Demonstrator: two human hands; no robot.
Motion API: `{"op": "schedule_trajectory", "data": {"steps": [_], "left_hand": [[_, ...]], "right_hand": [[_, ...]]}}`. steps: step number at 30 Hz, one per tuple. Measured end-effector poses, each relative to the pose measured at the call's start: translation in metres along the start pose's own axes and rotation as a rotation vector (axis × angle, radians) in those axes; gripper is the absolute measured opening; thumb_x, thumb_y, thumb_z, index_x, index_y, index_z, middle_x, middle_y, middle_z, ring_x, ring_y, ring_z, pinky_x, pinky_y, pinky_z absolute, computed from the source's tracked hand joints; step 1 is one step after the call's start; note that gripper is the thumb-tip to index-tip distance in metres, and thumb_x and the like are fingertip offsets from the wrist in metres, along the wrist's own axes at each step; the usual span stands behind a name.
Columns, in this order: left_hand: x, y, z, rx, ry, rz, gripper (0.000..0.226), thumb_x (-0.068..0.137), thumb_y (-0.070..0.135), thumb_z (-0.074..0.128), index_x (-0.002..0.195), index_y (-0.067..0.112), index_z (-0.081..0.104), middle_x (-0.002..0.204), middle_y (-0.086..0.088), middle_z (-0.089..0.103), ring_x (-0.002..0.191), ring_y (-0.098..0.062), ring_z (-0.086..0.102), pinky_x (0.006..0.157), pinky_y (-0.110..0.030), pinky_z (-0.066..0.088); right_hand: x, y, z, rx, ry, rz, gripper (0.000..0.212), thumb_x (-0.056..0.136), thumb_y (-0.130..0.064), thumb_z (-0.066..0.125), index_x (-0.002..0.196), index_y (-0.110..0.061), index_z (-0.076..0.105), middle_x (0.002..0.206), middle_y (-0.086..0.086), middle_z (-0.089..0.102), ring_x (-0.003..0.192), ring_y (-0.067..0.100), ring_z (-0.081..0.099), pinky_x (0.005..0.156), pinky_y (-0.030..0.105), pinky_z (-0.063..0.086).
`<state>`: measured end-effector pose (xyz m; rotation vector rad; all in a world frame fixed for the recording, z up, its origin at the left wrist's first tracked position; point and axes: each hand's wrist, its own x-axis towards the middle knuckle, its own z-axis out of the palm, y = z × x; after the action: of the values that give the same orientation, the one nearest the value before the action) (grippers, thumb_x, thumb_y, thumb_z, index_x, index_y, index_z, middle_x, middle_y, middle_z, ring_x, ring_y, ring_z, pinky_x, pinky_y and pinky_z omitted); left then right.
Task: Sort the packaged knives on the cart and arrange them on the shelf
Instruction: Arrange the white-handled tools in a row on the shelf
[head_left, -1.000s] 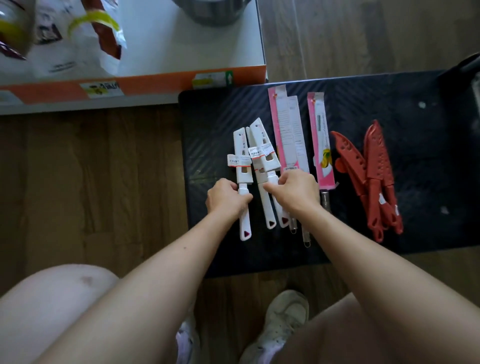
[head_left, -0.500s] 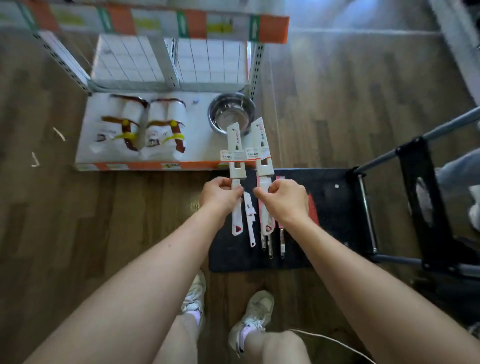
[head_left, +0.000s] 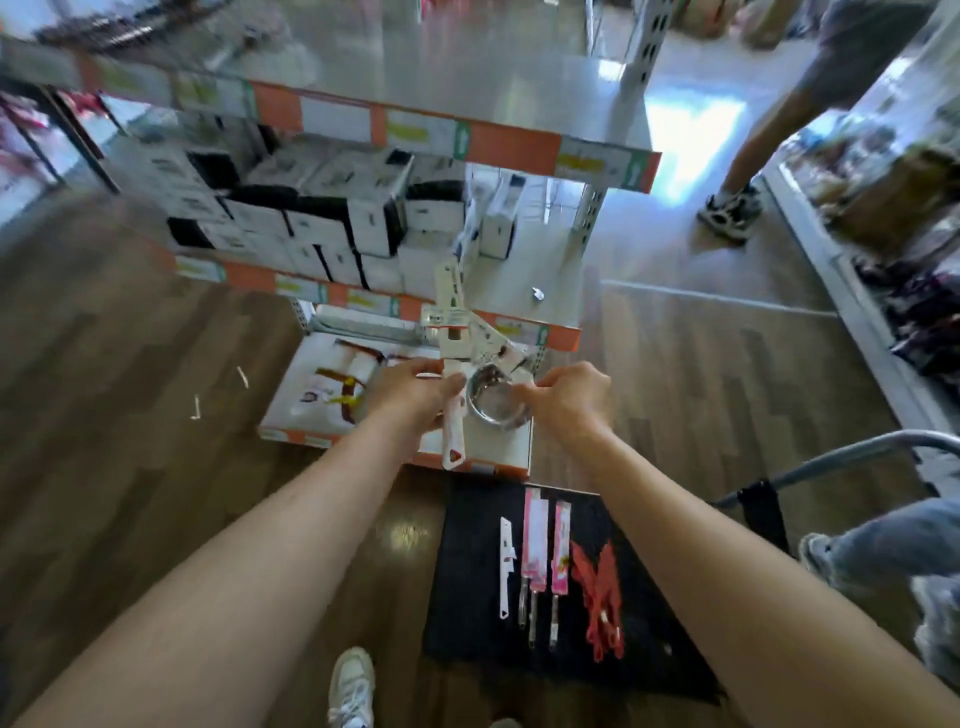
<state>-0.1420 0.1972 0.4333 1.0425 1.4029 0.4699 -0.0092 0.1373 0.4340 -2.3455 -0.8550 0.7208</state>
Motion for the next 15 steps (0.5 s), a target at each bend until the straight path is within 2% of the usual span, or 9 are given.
{"op": "schedule_trajectory", "data": {"steps": [1, 3, 5, 7, 8, 9, 12, 14, 15], "left_hand": [[-0.001, 0.009, -0.009, -0.027, -0.003, 0.003, 0.025, 0.086, 0.013, 0.066, 0.110, 0.016, 0.060, 0.093, -0.006, 0.068, 0.083, -0.023, 0.065, 0.088, -0.046, 0.054], [-0.001, 0.025, -0.028, -0.102, -0.019, 0.021, 0.025, 0.086, 0.009, 0.066, 0.110, 0.010, 0.060, 0.083, -0.006, 0.064, 0.071, -0.019, 0.062, 0.071, -0.037, 0.056], [0.002, 0.039, -0.049, -0.129, -0.026, 0.044, 0.026, 0.086, 0.005, 0.064, 0.111, 0.006, 0.058, 0.077, -0.006, 0.061, 0.064, -0.015, 0.058, 0.056, -0.028, 0.052], [0.010, 0.051, -0.071, -0.148, -0.042, 0.053, 0.029, 0.087, 0.005, 0.063, 0.115, 0.004, 0.056, 0.077, -0.006, 0.060, 0.067, -0.018, 0.059, 0.061, -0.031, 0.052], [0.016, 0.057, -0.082, -0.154, -0.046, 0.057, 0.030, 0.087, 0.005, 0.063, 0.116, 0.004, 0.056, 0.078, -0.006, 0.059, 0.070, -0.019, 0.059, 0.066, -0.035, 0.052], [0.022, 0.064, -0.093, -0.153, -0.049, 0.061, 0.029, 0.087, 0.004, 0.063, 0.116, 0.005, 0.056, 0.078, -0.005, 0.059, 0.071, -0.020, 0.058, 0.070, -0.037, 0.052], [0.041, 0.088, -0.128, -0.157, -0.072, 0.070, 0.028, 0.087, 0.003, 0.063, 0.114, 0.005, 0.056, 0.076, -0.007, 0.058, 0.074, -0.023, 0.059, 0.079, -0.042, 0.052], [0.056, 0.105, -0.151, -0.127, -0.098, 0.096, 0.031, 0.087, 0.003, 0.062, 0.118, 0.001, 0.055, 0.077, -0.008, 0.059, 0.082, -0.027, 0.060, 0.076, -0.042, 0.053], [0.062, 0.114, -0.162, -0.114, -0.107, 0.108, 0.032, 0.088, 0.003, 0.062, 0.119, 0.001, 0.055, 0.078, -0.008, 0.060, 0.080, -0.027, 0.061, 0.073, -0.040, 0.054]], "right_hand": [[0.000, -0.012, -0.001, 0.023, 0.016, -0.013, 0.025, 0.074, -0.033, 0.072, 0.078, -0.009, 0.076, 0.079, 0.012, 0.072, 0.075, 0.023, 0.065, 0.069, 0.032, 0.055], [-0.001, -0.035, -0.001, 0.085, 0.028, -0.025, 0.021, 0.075, -0.026, 0.073, 0.080, -0.006, 0.076, 0.082, 0.014, 0.073, 0.071, 0.019, 0.063, 0.074, 0.033, 0.056], [-0.003, -0.057, 0.002, 0.146, 0.017, -0.015, 0.020, 0.078, -0.026, 0.072, 0.082, -0.007, 0.076, 0.073, 0.008, 0.071, 0.064, 0.012, 0.059, 0.067, 0.023, 0.052], [-0.005, -0.080, 0.011, 0.237, 0.021, 0.018, 0.017, 0.080, -0.028, 0.069, 0.073, -0.013, 0.073, 0.047, -0.004, 0.061, 0.046, 0.004, 0.053, 0.047, 0.010, 0.042], [-0.005, -0.092, 0.018, 0.290, 0.024, 0.039, 0.019, 0.080, -0.027, 0.068, 0.066, -0.014, 0.070, 0.038, -0.008, 0.055, 0.040, 0.003, 0.050, 0.043, 0.010, 0.039], [-0.005, -0.104, 0.026, 0.342, 0.023, 0.063, 0.021, 0.080, -0.027, 0.068, 0.063, -0.015, 0.069, 0.037, -0.008, 0.054, 0.039, 0.005, 0.048, 0.045, 0.013, 0.040], [-0.003, -0.145, 0.047, 0.479, 0.017, 0.121, 0.018, 0.080, -0.028, 0.070, 0.077, -0.011, 0.072, 0.060, 0.002, 0.065, 0.050, 0.012, 0.053, 0.051, 0.021, 0.043], [-0.001, -0.172, 0.058, 0.523, 0.022, 0.115, 0.019, 0.081, -0.029, 0.070, 0.078, -0.011, 0.070, 0.076, 0.006, 0.070, 0.063, 0.016, 0.059, 0.058, 0.026, 0.051], [0.000, -0.185, 0.062, 0.550, 0.033, 0.117, 0.018, 0.080, -0.029, 0.070, 0.076, -0.011, 0.069, 0.081, 0.008, 0.071, 0.070, 0.018, 0.062, 0.066, 0.030, 0.055]]}}
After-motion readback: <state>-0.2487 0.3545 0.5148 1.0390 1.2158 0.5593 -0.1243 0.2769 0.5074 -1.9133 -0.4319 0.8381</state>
